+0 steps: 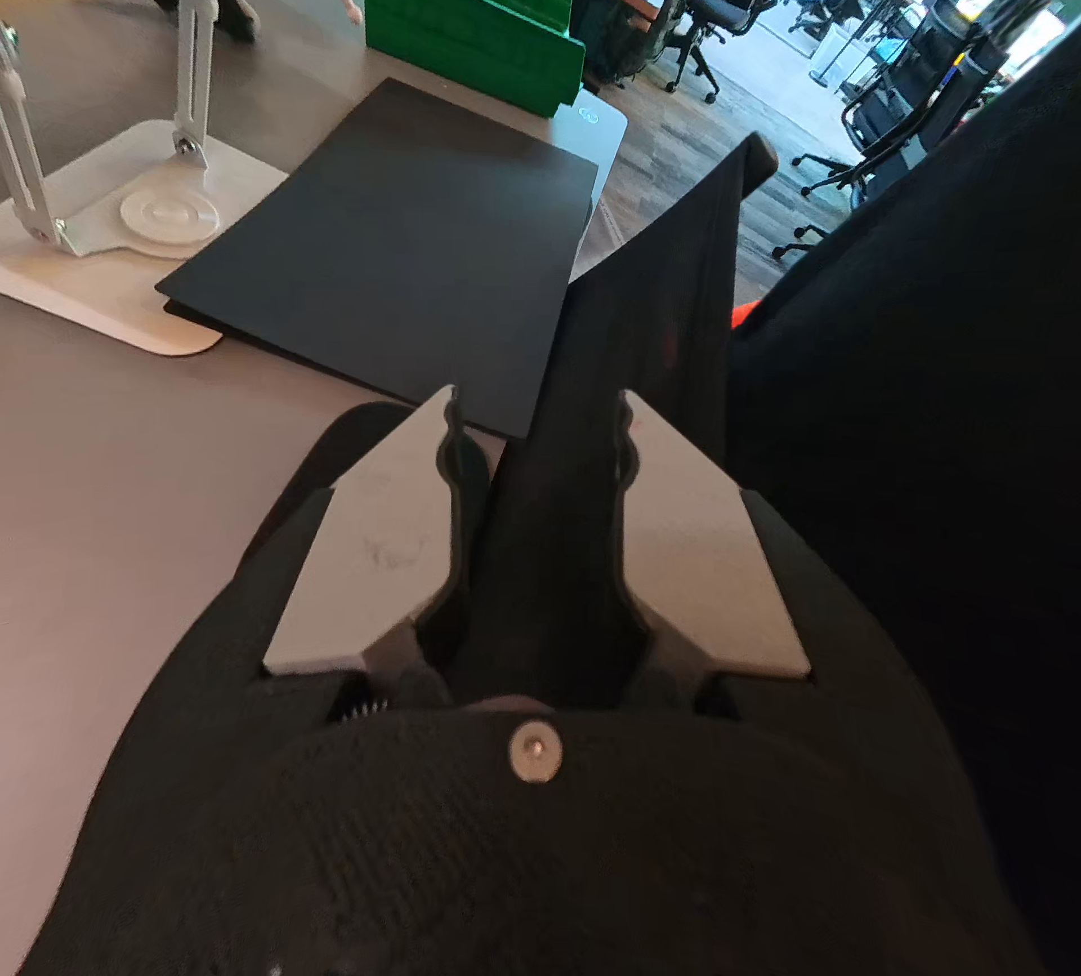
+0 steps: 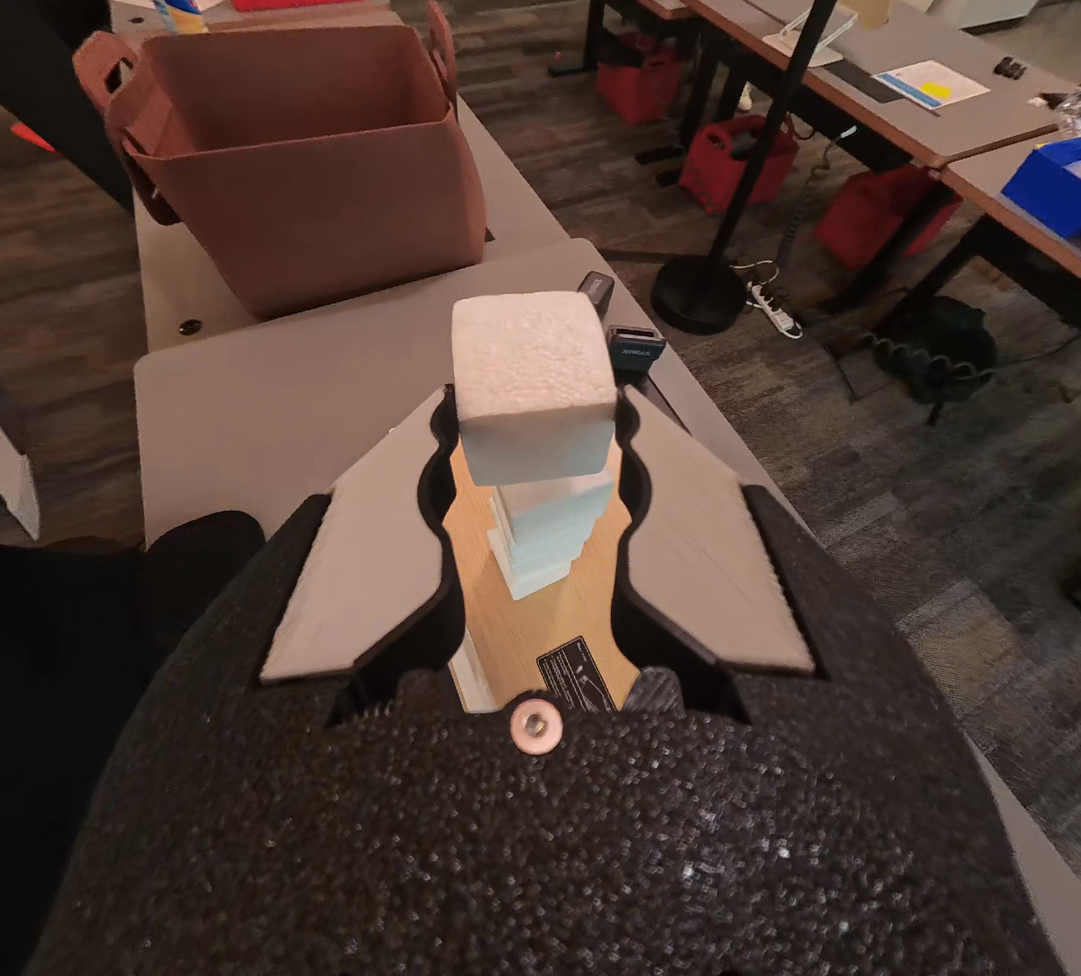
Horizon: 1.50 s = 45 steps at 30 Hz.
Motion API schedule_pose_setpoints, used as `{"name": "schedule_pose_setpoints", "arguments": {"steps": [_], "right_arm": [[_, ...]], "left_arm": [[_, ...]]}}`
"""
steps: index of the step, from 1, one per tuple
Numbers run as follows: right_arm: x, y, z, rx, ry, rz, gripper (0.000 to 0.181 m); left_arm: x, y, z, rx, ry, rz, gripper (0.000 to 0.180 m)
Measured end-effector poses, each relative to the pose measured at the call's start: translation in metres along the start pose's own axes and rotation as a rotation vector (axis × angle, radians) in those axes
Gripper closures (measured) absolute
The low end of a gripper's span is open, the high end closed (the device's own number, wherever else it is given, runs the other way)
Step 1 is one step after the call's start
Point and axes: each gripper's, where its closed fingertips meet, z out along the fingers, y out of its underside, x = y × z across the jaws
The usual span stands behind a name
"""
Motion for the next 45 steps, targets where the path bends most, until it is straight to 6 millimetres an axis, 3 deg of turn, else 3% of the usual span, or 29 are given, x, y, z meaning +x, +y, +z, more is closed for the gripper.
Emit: {"name": "schedule_pose_setpoints", "arguments": {"steps": [14,28,33,38,41,45], "right_arm": [[0.003,0.018,0.011,-0.033,-0.063,-0.078,0.127],[0.004,0.021,0.011,-0.043,-0.091,-0.079,0.127],[0.006,0.021,0.008,-0.042,-0.082,-0.044,0.112],[0.004,0.004,-0.016,0.141,-0.035,0.052,0.112],[0.001,0.003,-0.037,0.352,0.004,0.161,0.129],[0.010,0.044,-0.044,0.486,0.124,0.347,0.153]], "left_arm": [[-0.004,0.001,-0.005,-0.017,-0.010,-0.025,0.132],[-0.003,0.002,-0.005,-0.027,-0.006,-0.033,0.132],[-0.002,0.002,-0.006,-0.030,-0.006,-0.029,0.132],[-0.004,0.003,-0.008,-0.022,-0.002,-0.035,0.131],[-0.009,0.002,-0.007,-0.011,-0.014,-0.050,0.132],[-0.025,0.009,-0.005,-0.051,-0.083,-0.080,0.140]]}}
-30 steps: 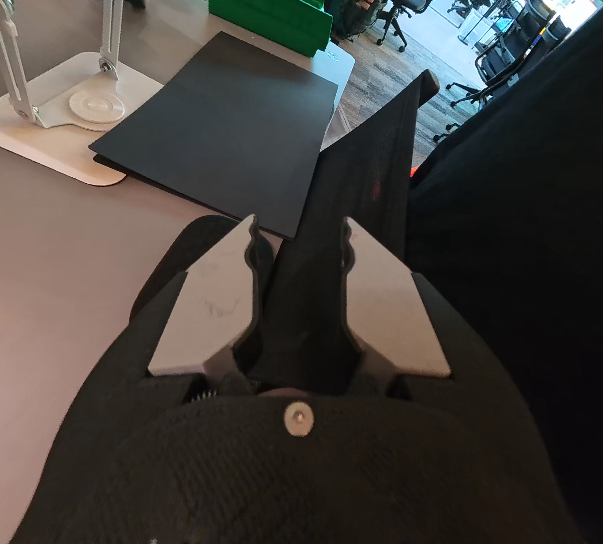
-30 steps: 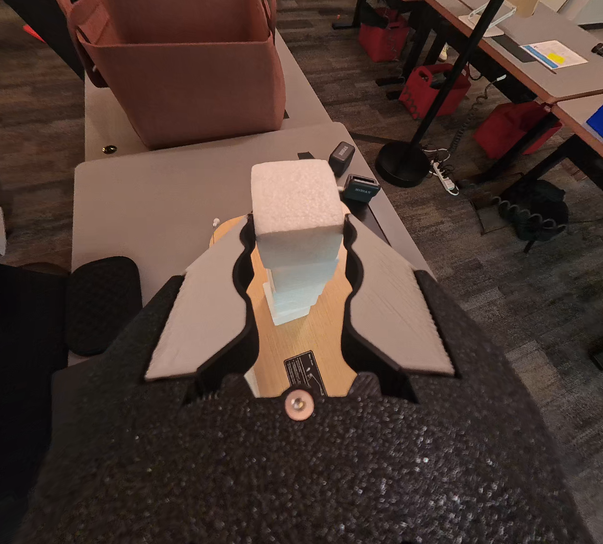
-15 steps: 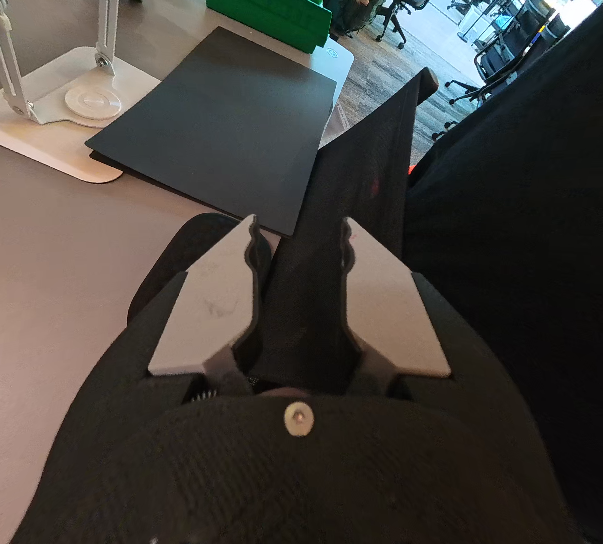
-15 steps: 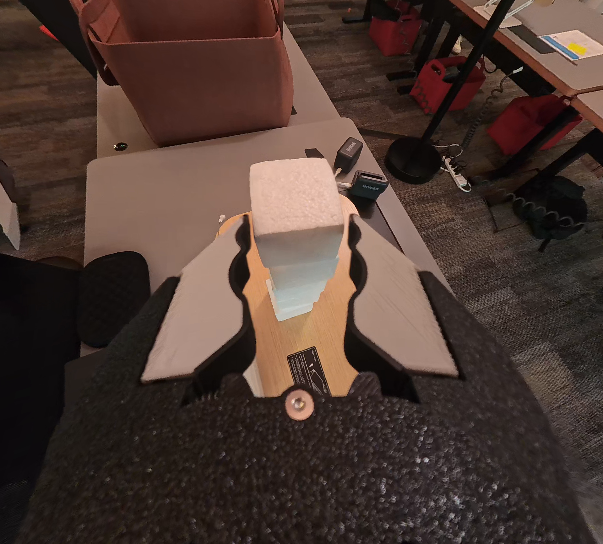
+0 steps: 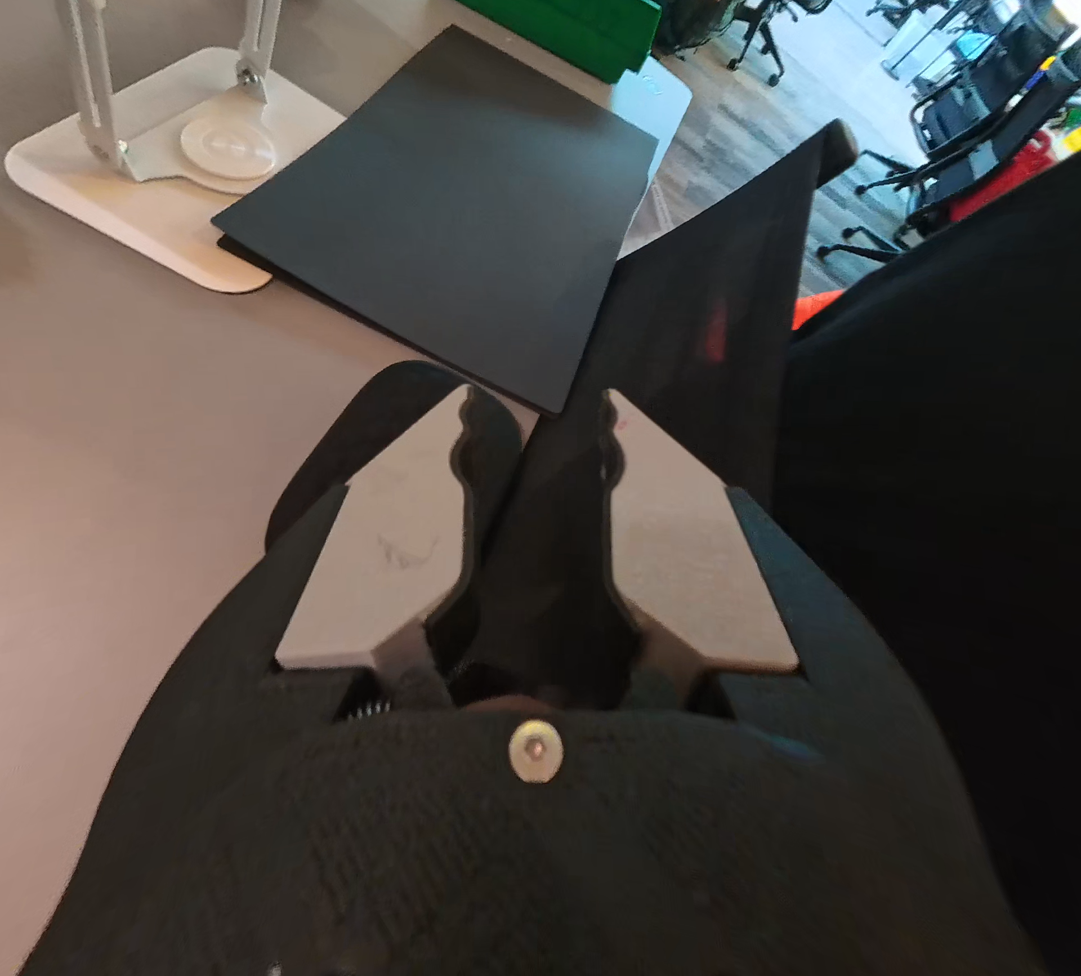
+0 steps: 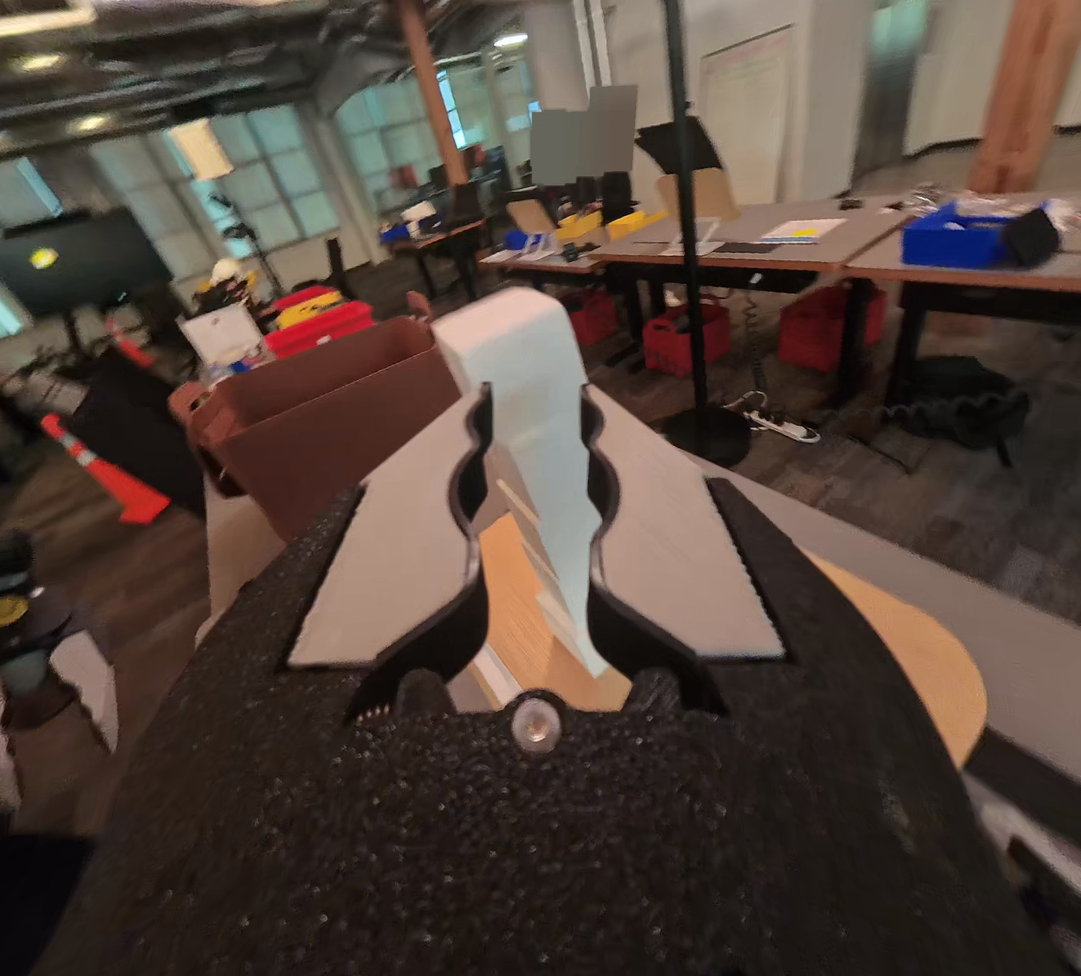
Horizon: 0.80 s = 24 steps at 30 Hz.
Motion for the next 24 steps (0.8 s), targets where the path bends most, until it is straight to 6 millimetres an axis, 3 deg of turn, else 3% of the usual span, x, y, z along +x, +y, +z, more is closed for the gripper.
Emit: {"name": "schedule_pose_setpoints", "arguments": {"steps": [2,4,8,10,13,16,17,19,20,22,24], "right_arm": [[0.020,0.026,-0.005,-0.024,0.099,0.048,0.181],[0.046,0.059,-0.006,-0.158,0.234,0.080,0.181],[0.087,0.132,-0.010,-0.585,0.479,0.044,0.181],[0.111,0.147,-0.019,-0.688,0.670,-0.007,0.181],[0.132,0.146,-0.017,-0.668,0.855,-0.045,0.181],[0.129,0.162,0.007,-0.677,0.872,0.009,0.181],[0.114,0.172,0.028,-0.683,0.776,0.038,0.181],[0.055,0.183,0.083,-0.657,0.420,0.092,0.181],[0.039,0.184,0.093,-0.666,0.364,0.050,0.181],[0.047,0.168,0.092,-0.633,0.498,-0.098,0.181],[0.058,0.156,0.081,-0.618,0.591,-0.098,0.181]], "left_arm": [[-0.005,0.002,0.000,-0.018,-0.018,-0.008,0.141],[-0.010,0.004,-0.001,-0.033,-0.039,-0.016,0.141],[-0.019,0.008,-0.006,-0.039,-0.075,-0.059,0.142],[-0.023,0.010,-0.008,-0.033,-0.096,-0.089,0.142],[-0.033,0.016,-0.014,-0.030,-0.146,-0.140,0.143],[-0.045,0.025,-0.023,-0.030,-0.198,-0.198,0.144],[-0.049,0.027,-0.027,-0.024,-0.211,-0.218,0.144],[-0.058,0.030,-0.035,-0.010,-0.244,-0.257,0.145],[-0.063,0.033,-0.039,-0.005,-0.265,-0.276,0.145],[-0.076,0.039,-0.050,0.001,-0.310,-0.315,0.146],[-0.092,0.047,-0.060,0.014,-0.353,-0.345,0.146]]}}
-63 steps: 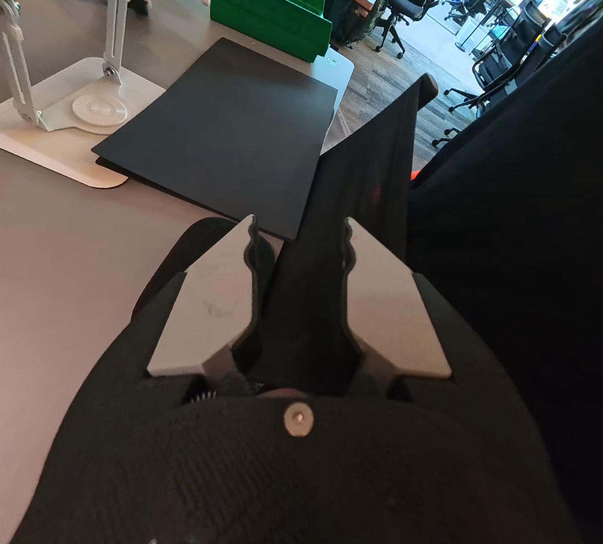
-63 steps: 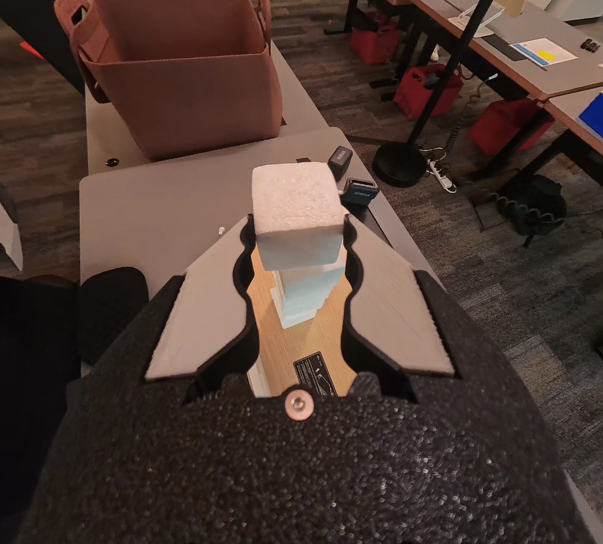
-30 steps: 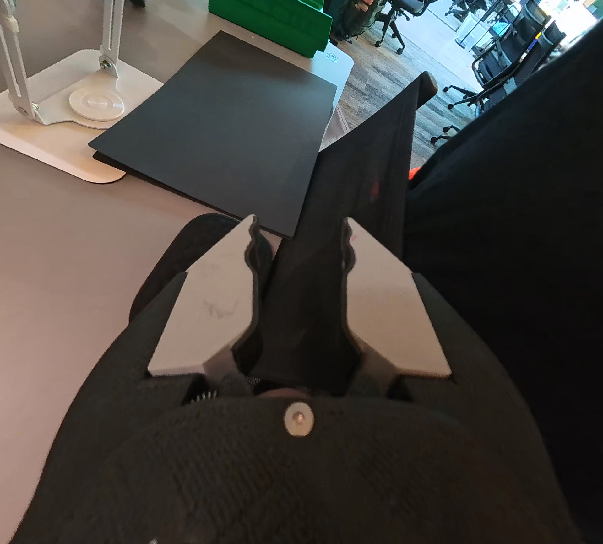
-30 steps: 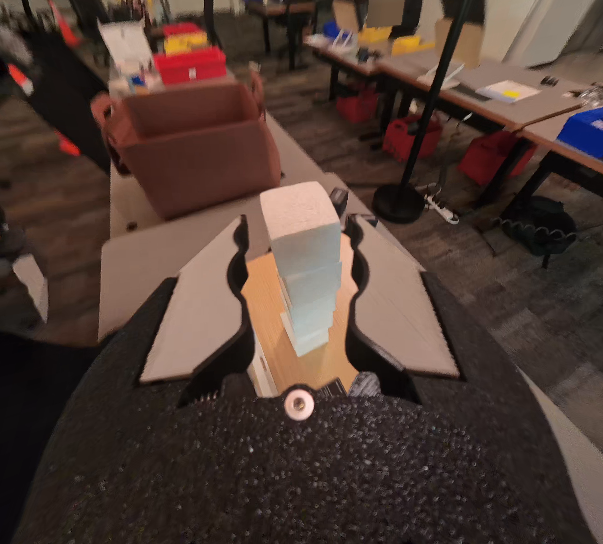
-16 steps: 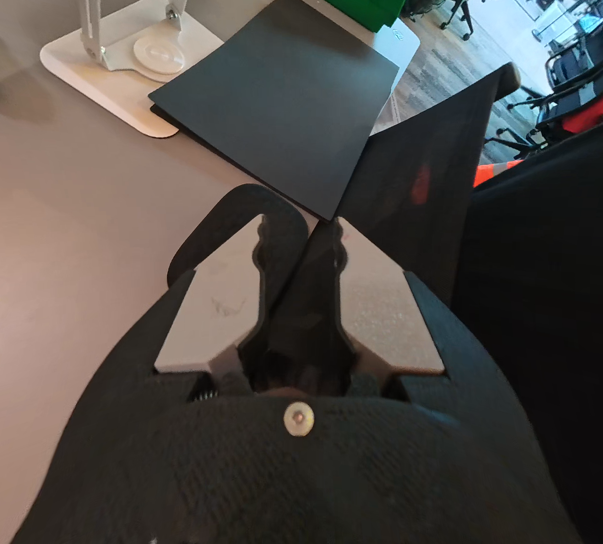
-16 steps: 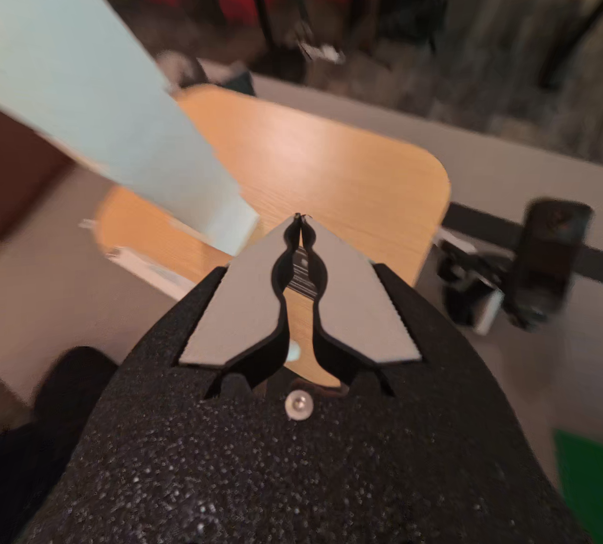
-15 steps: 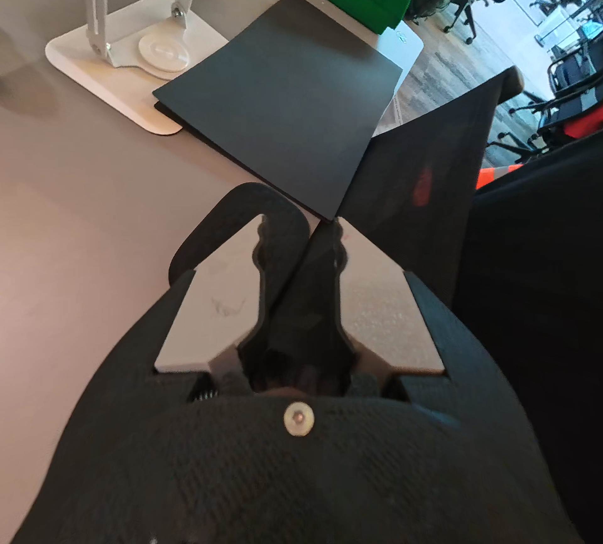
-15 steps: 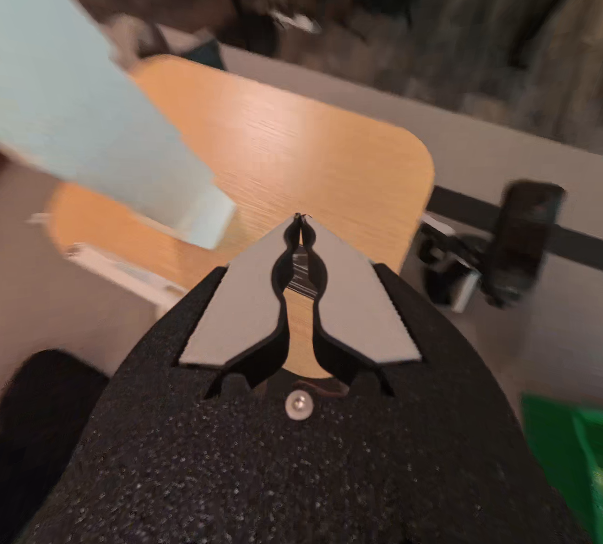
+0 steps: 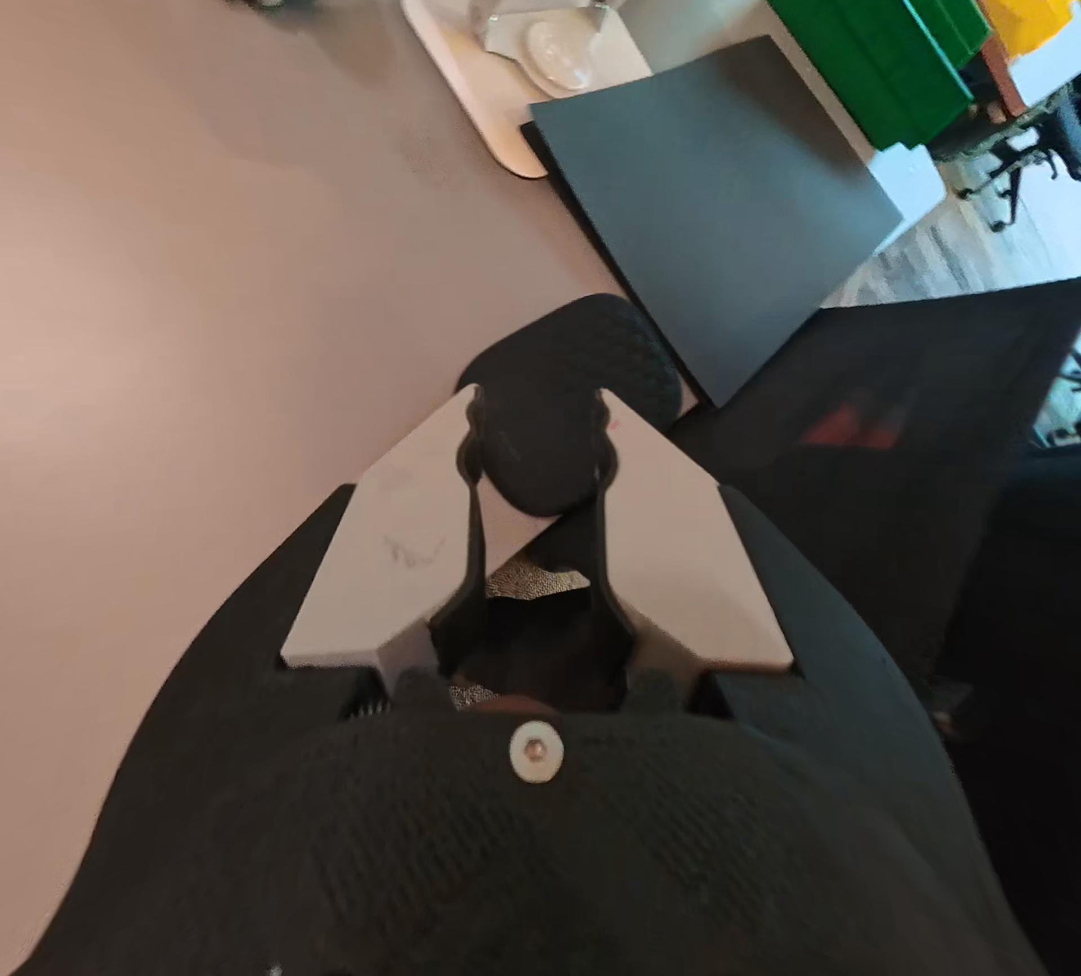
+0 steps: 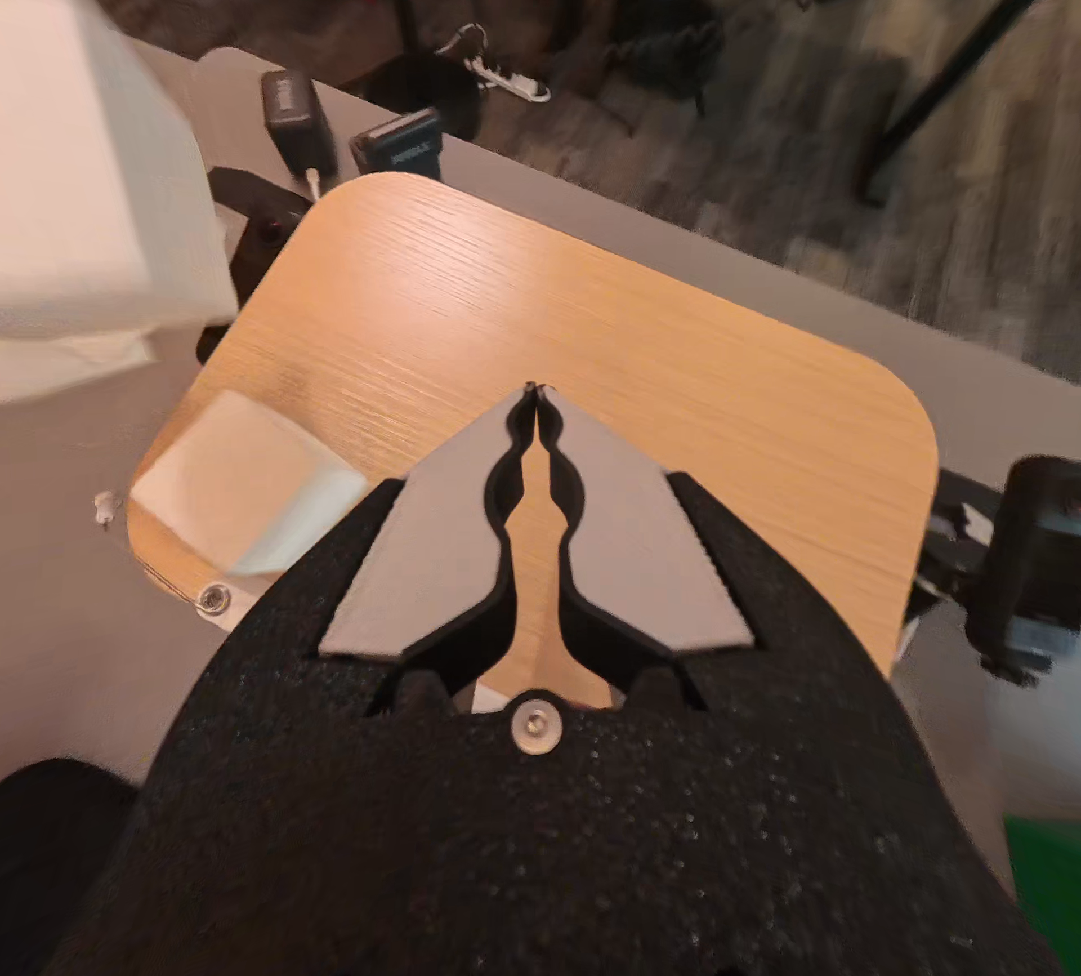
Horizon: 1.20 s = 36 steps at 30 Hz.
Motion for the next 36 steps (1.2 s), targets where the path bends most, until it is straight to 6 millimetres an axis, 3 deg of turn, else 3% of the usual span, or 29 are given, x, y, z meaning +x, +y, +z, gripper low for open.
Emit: {"name": "schedule_pose_setpoints", "arguments": {"steps": [6,10,20,30,36], "right_arm": [[0.036,0.003,-0.034,0.036,0.078,0.036,0.181],[0.041,0.026,-0.047,0.035,0.067,0.051,0.178],[0.024,0.082,-0.057,0.010,0.012,0.074,0.172],[0.000,0.095,-0.081,0.069,-0.065,0.100,0.155],[-0.020,0.122,-0.091,0.049,-0.093,0.101,0.146]], "left_arm": [[-0.065,0.030,-0.002,-0.044,-0.093,-0.095,0.146],[-0.083,0.052,0.001,-0.091,-0.088,-0.145,0.145],[-0.072,0.072,0.016,-0.157,-0.013,-0.144,0.145],[-0.061,0.073,0.020,-0.167,0.022,-0.133,0.145],[-0.055,0.079,0.023,-0.190,0.061,-0.112,0.145]]}}
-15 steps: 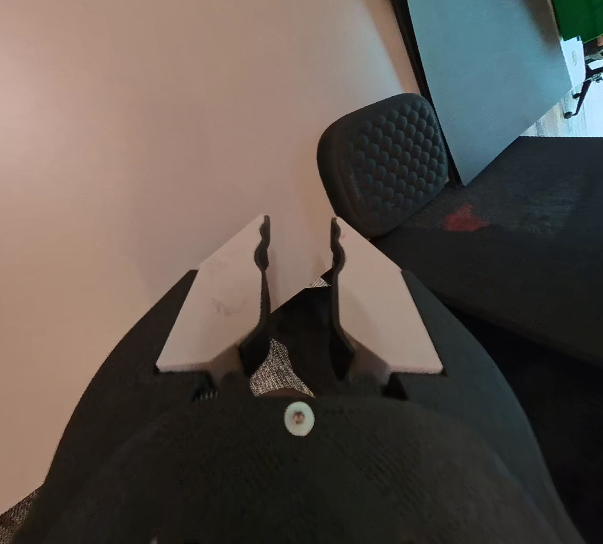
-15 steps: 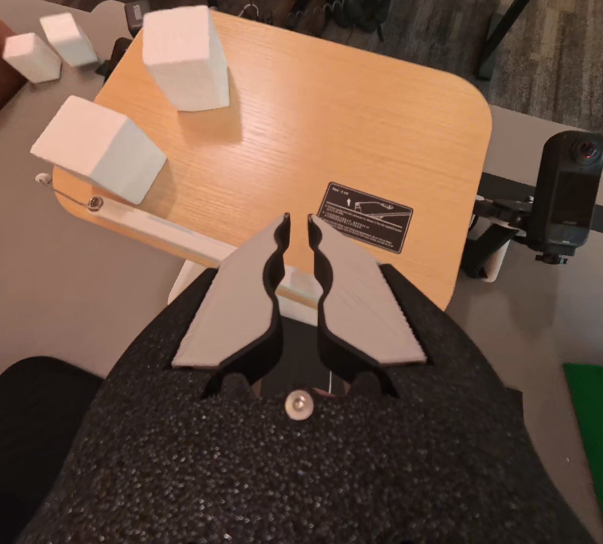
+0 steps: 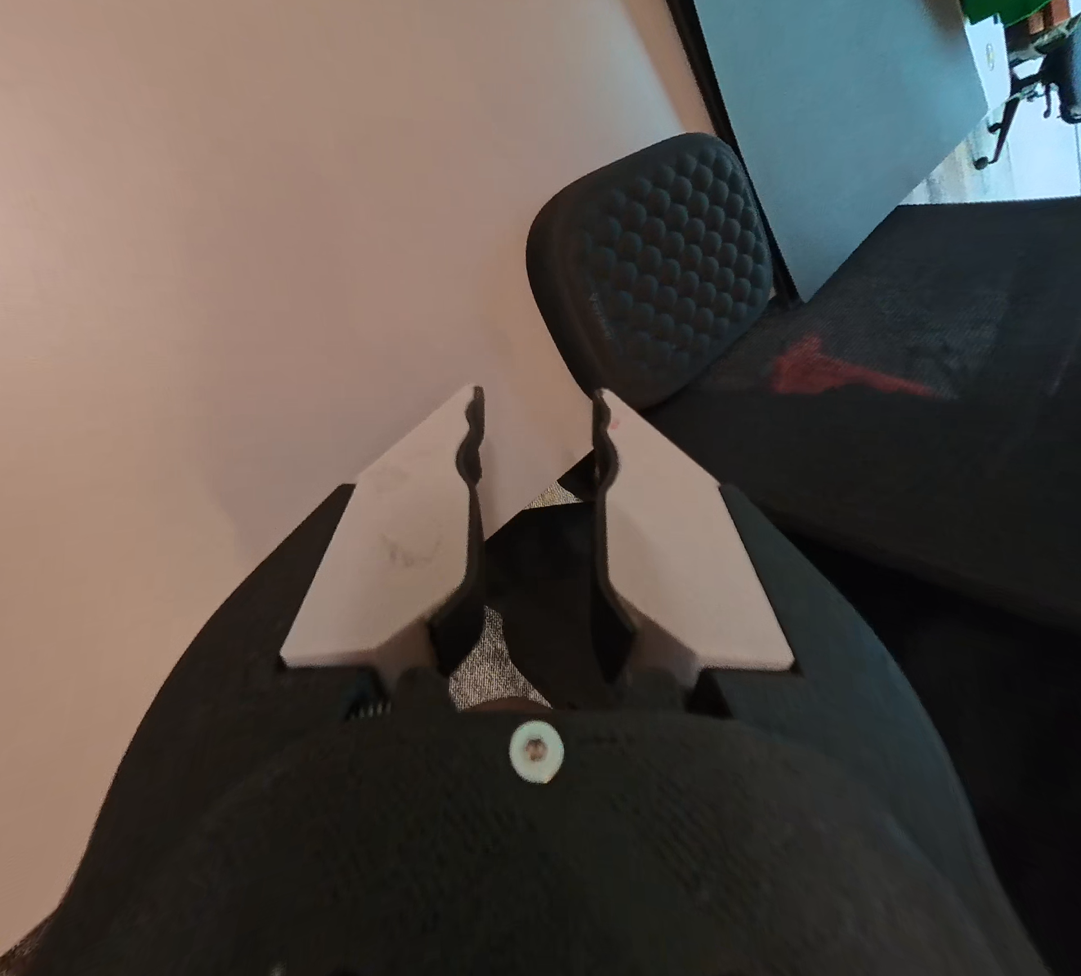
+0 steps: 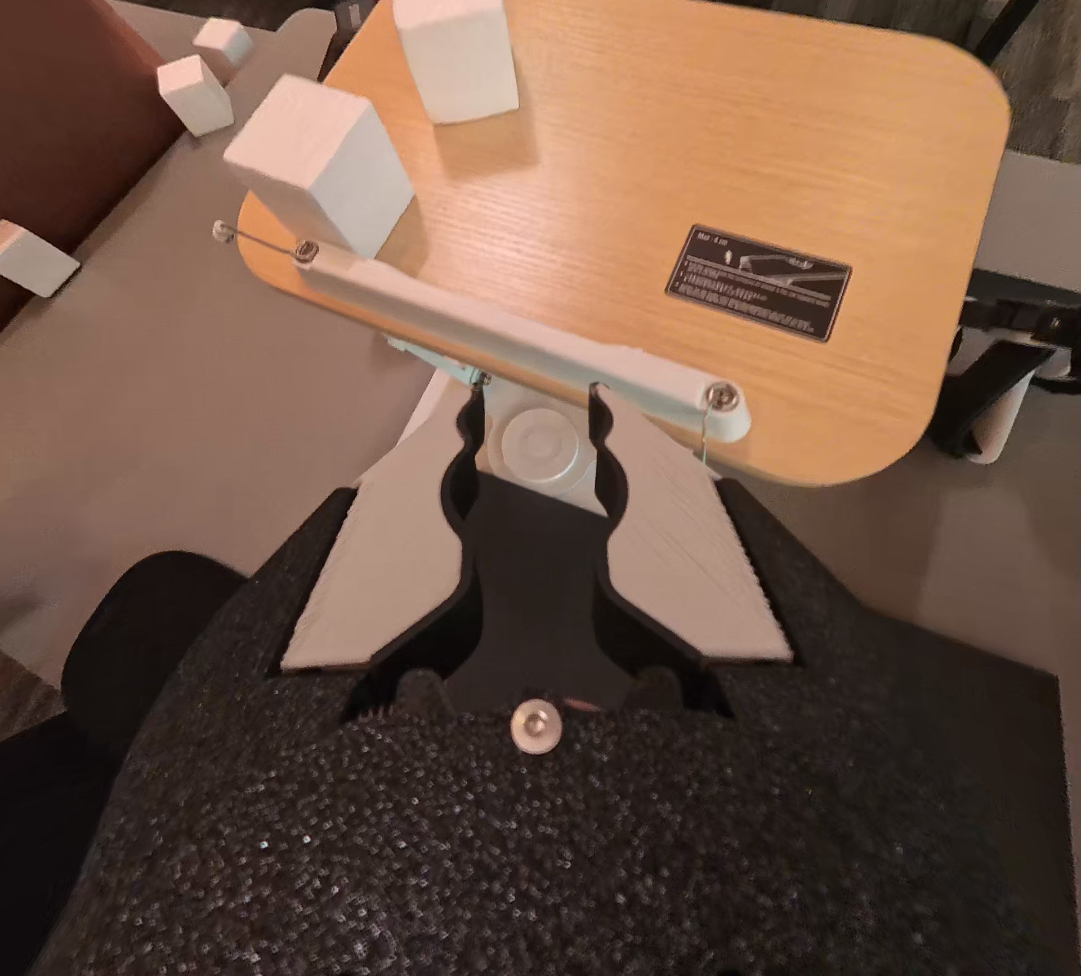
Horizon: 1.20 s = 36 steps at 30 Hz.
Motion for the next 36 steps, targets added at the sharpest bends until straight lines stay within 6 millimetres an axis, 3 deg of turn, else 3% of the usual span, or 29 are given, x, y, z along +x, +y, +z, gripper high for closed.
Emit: {"name": "schedule_pose_setpoints", "arguments": {"steps": [4,10,12,15,17,20,23,28,31,33,36], "right_arm": [[-0.012,0.016,-0.010,0.003,-0.005,0.045,0.141],[-0.045,0.034,-0.036,0.036,-0.022,0.049,0.124],[-0.069,0.040,-0.046,0.070,-0.067,0.050,0.117],[-0.124,0.034,-0.067,0.199,-0.215,-0.001,0.114],[-0.157,0.037,-0.074,0.224,-0.283,-0.045,0.109],[-0.186,0.055,-0.067,0.171,-0.304,-0.131,0.097],[-0.202,0.072,-0.052,0.138,-0.312,-0.193,0.098],[-0.223,0.099,-0.041,0.096,-0.375,-0.239,0.098],[-0.227,0.098,-0.043,0.113,-0.395,-0.275,0.098],[-0.226,0.093,-0.044,0.128,-0.402,-0.258,0.098],[-0.219,0.090,-0.046,0.153,-0.400,-0.199,0.098]], "left_arm": [[0.002,-0.002,0.001,0.006,0.035,0.030,0.145],[0.009,-0.032,-0.004,0.104,0.071,0.165,0.140],[0.013,-0.040,-0.003,0.103,0.080,0.219,0.133],[0.024,-0.051,-0.003,0.094,0.115,0.280,0.128],[0.041,-0.075,-0.019,0.195,0.142,0.355,0.134],[0.057,-0.111,-0.045,0.320,0.102,0.416,0.133],[0.062,-0.119,-0.049,0.285,0.056,0.396,0.124],[0.075,-0.090,-0.047,0.144,-0.056,0.380,0.123],[0.067,-0.084,-0.054,0.103,-0.176,0.415,0.123],[0.065,-0.091,-0.060,0.087,-0.198,0.430,0.120],[0.057,-0.127,-0.076,0.072,-0.244,0.485,0.118]]}}
